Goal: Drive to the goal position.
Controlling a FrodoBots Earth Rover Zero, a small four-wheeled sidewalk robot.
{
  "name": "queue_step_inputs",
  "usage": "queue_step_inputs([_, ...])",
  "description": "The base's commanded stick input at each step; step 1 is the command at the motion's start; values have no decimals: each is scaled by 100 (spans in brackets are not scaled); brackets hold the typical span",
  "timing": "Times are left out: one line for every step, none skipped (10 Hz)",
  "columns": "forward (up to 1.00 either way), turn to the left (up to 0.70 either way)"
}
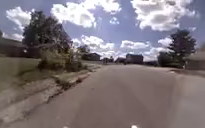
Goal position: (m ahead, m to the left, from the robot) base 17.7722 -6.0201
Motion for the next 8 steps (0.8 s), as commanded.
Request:
queue_step_inputs([85,0])
queue_step_inputs([85,0])
queue_step_inputs([85,0])
queue_step_inputs([85,0])
queue_step_inputs([85,0])
queue_step_inputs([85,0])
queue_step_inputs([85,0])
queue_step_inputs([85,0])
